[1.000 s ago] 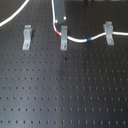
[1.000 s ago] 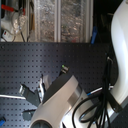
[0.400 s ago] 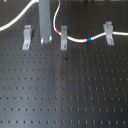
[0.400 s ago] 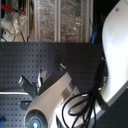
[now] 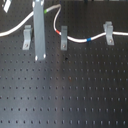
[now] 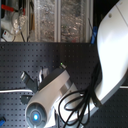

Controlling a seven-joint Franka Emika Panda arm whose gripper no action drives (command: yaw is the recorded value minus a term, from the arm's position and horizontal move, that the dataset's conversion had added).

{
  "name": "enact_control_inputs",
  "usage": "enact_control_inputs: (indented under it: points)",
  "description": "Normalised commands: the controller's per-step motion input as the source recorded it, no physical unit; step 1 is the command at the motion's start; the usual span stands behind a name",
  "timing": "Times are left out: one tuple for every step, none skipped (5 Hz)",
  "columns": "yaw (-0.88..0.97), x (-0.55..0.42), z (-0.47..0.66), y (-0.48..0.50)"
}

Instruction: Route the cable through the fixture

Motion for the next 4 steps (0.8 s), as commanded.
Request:
enact_control_inputs:
  points:
    - [0.15, -0.033, 0.36, -0.087]
    - [0.27, -0.311, 0.16, -0.044]
    - [0.10, -0.385, 0.16, 0.192]
    - [0.05, -0.451, 0.25, 0.298]
